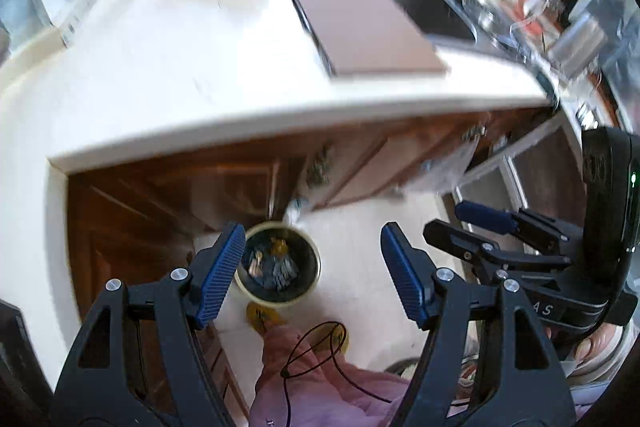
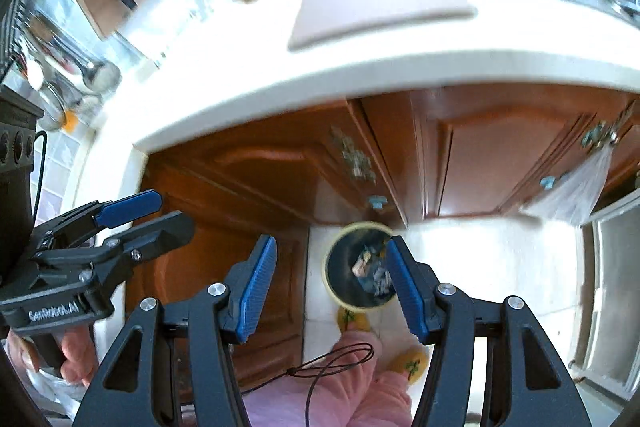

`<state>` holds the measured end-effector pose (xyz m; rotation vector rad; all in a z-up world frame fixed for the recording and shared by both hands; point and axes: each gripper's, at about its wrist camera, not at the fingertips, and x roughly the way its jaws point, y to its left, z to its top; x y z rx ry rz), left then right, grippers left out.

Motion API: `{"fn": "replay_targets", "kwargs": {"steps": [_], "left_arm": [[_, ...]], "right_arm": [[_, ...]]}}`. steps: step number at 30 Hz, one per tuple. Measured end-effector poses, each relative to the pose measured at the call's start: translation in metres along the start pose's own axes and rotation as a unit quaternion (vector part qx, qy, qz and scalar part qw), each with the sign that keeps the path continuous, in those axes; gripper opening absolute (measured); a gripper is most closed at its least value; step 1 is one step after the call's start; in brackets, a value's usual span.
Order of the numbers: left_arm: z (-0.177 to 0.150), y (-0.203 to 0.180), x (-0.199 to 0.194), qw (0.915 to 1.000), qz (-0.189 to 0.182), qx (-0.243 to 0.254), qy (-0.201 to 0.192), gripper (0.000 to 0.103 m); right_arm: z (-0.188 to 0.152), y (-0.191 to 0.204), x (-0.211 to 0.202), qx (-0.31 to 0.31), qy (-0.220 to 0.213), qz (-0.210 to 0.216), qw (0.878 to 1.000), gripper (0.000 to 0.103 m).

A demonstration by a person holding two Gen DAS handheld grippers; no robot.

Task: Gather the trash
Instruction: 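Raise both tools back up to the counter trash, then grasp the white milk carton with the right gripper while the left gripper grasps the clear plastic tray and wrap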

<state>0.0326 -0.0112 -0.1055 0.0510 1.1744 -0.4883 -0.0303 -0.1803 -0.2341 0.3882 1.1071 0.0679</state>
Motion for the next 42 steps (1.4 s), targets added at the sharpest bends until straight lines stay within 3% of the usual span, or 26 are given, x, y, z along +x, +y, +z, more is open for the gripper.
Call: {"fn": "replay_targets", "kwargs": {"steps": [11, 25, 34, 42], "left_arm": [[0.081, 0.027, -0.07, 0.9955, 0.017, -0.004, -0.093, 0.068], [0.166, 0.062, -0.105, 0.9865, 0.021, 0.007, -0.162, 0.068], [0.208, 0.085, -0.091, 0.987, 0.03, -0.012, -0.158, 0.068], [0.235, 0.112, -0.048, 0.9854, 0.057, -0.084, -0.137, 0.068]], "right_arm": [[0.076, 0.06, -0.073, -0.024, -0.076, 0.001, 0.997, 0.058], [0.178, 0.124, -0.098, -0.052, -0.142, -0.016, 0.988, 0.058], [0.247, 0.133, -0.094, -0.082, -0.147, -0.027, 0.985, 0.058], [0.323, 0.13, -0.04, -0.14, -0.136, -0.022, 0.981, 0.06]]}}
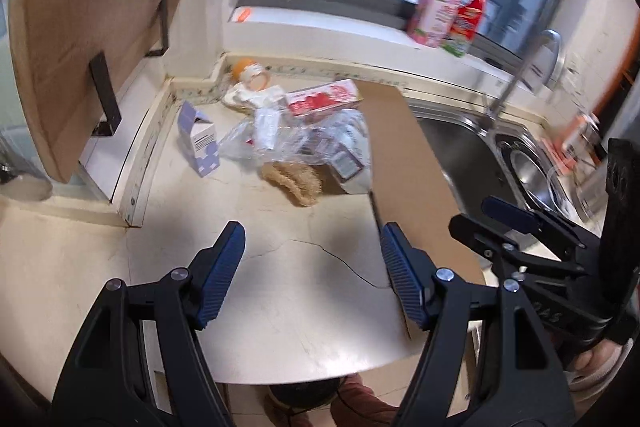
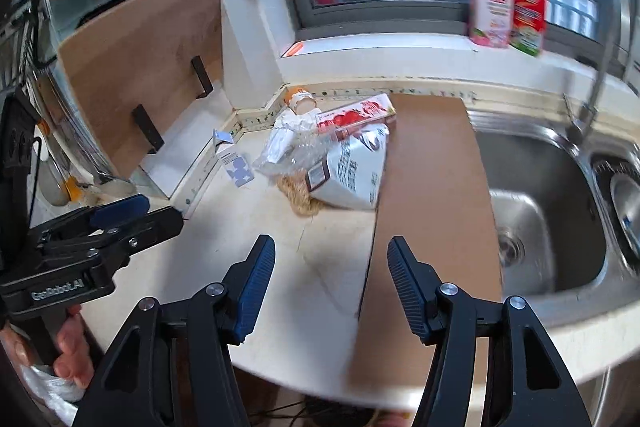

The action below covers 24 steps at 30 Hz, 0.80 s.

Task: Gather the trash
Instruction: 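Grasp the white milk carton with the right gripper while the left gripper grasps the clear plastic tray and wrap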

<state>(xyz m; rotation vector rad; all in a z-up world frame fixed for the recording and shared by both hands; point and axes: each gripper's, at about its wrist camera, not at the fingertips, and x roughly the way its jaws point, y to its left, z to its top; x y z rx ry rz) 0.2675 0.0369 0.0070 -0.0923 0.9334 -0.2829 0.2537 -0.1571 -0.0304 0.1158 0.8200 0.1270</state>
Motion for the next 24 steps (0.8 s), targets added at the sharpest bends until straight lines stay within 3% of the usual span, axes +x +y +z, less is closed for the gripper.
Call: {"fn": "replay_targets", "kwargs": {"steps": [7, 15, 20, 24], "left_arm": [[0.002, 0.014, 0.054, 0.9975, 0.041, -0.052, 0.026, 0.068], [-0.005, 0.035, 0.105, 0.9921, 0.074, -0.089, 0.048, 0.066], [-0.003, 0.05, 0.121, 0.991, 0.071, -0.102, 0.051, 0.066], [0.001, 0.056, 0.127, 0.991, 0.061, -0.108, 0.05, 0.066]], "right_arm": [[0.017, 0.0, 0.089, -0.108, -0.02, 0.001, 0.994, 0.06], [-0.009, 0.031, 0.194, -0.221, -0.049, -0.068, 0.972, 0.06], [-0.011, 0.036, 0.235, -0.22, -0.049, -0.106, 0.969, 0.06], [-0.001, 0.032, 0.246, -0.205, -0.062, -0.11, 0.971, 0.057]]}}
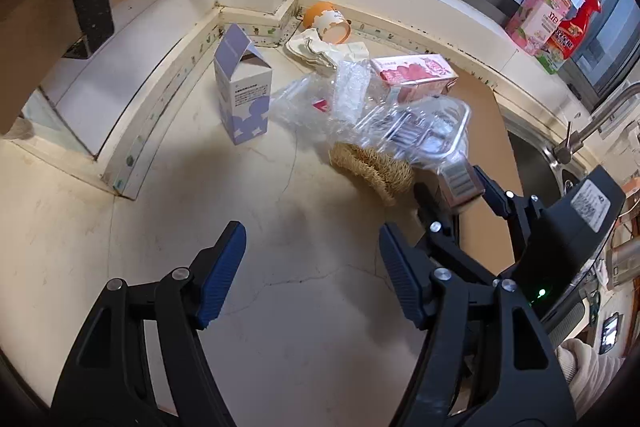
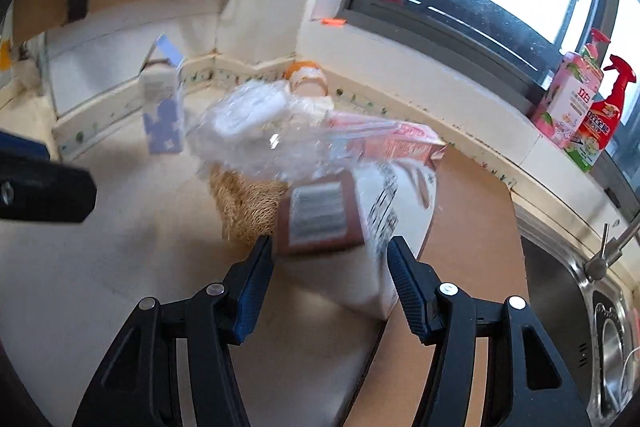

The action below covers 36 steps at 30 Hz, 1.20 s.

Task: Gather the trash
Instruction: 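Grasp the white milk carton with the right gripper while the left gripper grasps the clear plastic tray and wrap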

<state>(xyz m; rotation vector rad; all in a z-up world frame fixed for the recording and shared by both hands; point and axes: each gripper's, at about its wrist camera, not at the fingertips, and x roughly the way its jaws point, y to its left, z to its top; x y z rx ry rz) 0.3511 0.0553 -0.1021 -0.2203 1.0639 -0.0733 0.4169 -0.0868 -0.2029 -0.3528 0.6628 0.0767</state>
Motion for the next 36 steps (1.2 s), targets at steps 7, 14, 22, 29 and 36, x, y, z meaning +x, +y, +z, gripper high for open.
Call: {"fn": "replay_targets", "kwargs": {"steps": [7, 14, 22, 29, 36], "left_arm": [[0.019, -0.004, 0.005, 0.9988, -0.045, -0.018, 0.0, 0.066], [0.04, -0.012, 0.018, 0.9919, -0.111, -0.062, 0.005, 0.066], [0.055, -0.013, 0.047, 0.9767, -0.16, -0.142, 0.016, 0.066], [0.065, -0.001, 0.089, 0.9608, -0.171, -0.216, 0.032, 0.066], [0.073, 0.003, 0.119, 0.9489, -0.175, -0.261, 0.031, 0.066]], "right_arm": [[0.011, -0.017, 0.013, 0.032, 0.003, 0.002, 0.999, 0.036], [0.008, -0.042, 0.012, 0.076, 0.0, 0.026, 0.997, 0.035], [0.004, -0.054, -0.006, 0.101, -0.006, 0.032, 0.994, 0.035], [-0.001, -0.069, -0.014, 0.125, -0.008, 0.046, 0.991, 0.034], [-0.004, -0.07, -0.017, 0.121, -0.015, 0.054, 0.991, 0.034]]}}
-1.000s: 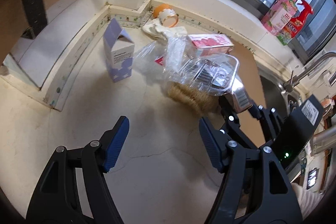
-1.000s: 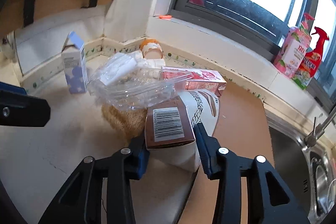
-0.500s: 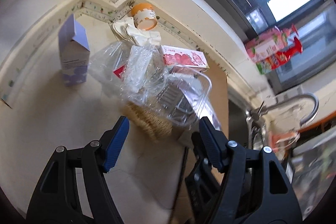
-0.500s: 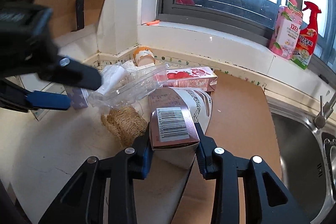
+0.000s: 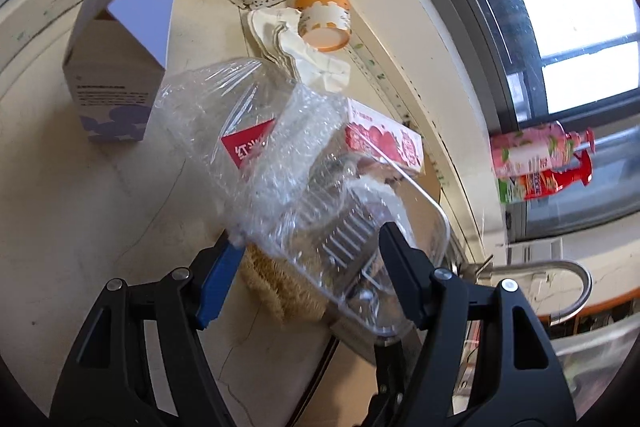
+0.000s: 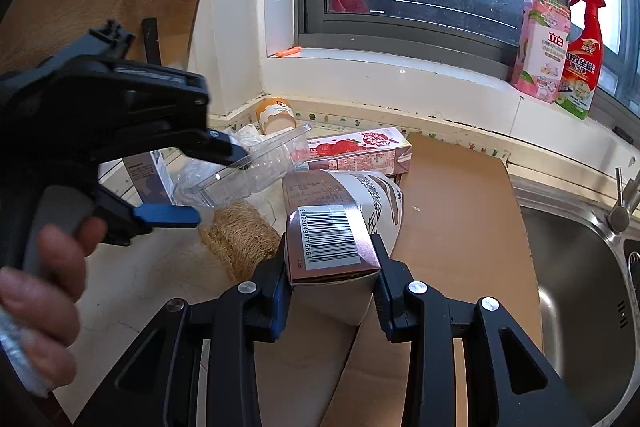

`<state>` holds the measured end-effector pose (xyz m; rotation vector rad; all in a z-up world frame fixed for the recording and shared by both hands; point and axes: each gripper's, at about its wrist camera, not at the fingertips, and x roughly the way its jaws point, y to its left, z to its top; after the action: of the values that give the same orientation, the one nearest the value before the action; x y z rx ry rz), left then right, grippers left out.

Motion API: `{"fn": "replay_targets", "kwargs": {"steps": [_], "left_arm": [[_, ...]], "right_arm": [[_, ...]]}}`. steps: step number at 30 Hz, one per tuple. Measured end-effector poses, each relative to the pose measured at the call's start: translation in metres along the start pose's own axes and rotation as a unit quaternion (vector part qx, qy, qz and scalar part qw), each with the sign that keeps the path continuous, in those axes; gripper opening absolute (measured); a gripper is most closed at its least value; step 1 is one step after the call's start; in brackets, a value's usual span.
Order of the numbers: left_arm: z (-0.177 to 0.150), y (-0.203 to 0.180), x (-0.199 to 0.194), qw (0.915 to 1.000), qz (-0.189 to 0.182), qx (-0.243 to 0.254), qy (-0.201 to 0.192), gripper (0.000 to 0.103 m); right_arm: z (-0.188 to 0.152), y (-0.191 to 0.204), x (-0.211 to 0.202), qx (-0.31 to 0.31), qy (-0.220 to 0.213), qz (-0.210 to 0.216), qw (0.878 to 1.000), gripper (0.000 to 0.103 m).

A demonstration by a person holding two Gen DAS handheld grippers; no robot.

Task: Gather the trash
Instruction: 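Grasp the white milk carton with the right gripper while the left gripper grasps the clear plastic tray and wrap, then lower both held items over the black bin and open both grippers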

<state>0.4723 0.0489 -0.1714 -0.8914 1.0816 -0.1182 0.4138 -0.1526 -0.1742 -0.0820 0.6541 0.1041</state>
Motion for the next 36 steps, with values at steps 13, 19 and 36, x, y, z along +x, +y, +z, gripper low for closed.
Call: {"fn": "replay_targets", "kwargs": {"steps": [13, 19, 36], "left_arm": [[-0.013, -0.017, -0.026, 0.9979, 0.016, 0.05, -0.039, 0.012], [-0.036, -0.037, -0.068, 0.9897, 0.028, 0.127, -0.058, 0.011], [-0.119, -0.011, -0.192, 0.9597, 0.082, 0.264, -0.049, 0.005]], "right_arm": [[0.002, -0.011, -0.016, 0.021, -0.003, 0.015, 1.0, 0.034], [0.009, -0.017, -0.037, 0.043, -0.009, 0.026, 0.999, 0.034], [0.011, -0.002, -0.131, 0.096, -0.035, 0.021, 0.995, 0.034]]}}
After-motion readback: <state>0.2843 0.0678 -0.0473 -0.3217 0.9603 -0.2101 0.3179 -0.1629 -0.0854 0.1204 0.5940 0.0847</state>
